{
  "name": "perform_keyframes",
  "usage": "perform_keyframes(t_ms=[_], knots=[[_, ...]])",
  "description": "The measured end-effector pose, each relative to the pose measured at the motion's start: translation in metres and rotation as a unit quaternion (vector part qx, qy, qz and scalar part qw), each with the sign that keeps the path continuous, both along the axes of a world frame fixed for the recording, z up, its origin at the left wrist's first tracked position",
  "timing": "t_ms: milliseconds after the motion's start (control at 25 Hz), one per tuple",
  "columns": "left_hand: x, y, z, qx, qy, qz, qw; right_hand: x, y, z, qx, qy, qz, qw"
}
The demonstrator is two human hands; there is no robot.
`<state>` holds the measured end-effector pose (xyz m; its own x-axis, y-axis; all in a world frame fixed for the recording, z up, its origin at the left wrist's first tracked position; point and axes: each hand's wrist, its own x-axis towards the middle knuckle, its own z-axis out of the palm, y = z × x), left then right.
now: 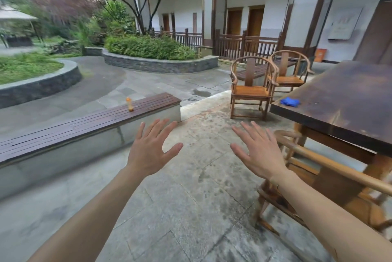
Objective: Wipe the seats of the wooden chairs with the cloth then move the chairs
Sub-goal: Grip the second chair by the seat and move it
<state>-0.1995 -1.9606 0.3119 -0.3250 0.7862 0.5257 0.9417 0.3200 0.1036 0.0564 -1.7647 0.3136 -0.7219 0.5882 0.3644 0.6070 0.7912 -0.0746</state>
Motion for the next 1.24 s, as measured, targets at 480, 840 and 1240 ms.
perform_keyframes(t_ms=[480,840,1240], knots=[[-0.079,0.227,-0.009,-0.021,-0.012,0.000,1.000,-0.073,0.236,-0.003,0.005,-0.005,-0.005,1.000],[-0.190,0.408,-0.007,-0.023,-0.016,0.027,0.999,-0.191,0.424,0.004,0.008,-0.006,0.007,1.000],[-0.414,0.616,-0.013,-0.026,-0.004,-0.008,1.000,-0.417,0.609,-0.014,0.007,0.024,-0.004,1.000]])
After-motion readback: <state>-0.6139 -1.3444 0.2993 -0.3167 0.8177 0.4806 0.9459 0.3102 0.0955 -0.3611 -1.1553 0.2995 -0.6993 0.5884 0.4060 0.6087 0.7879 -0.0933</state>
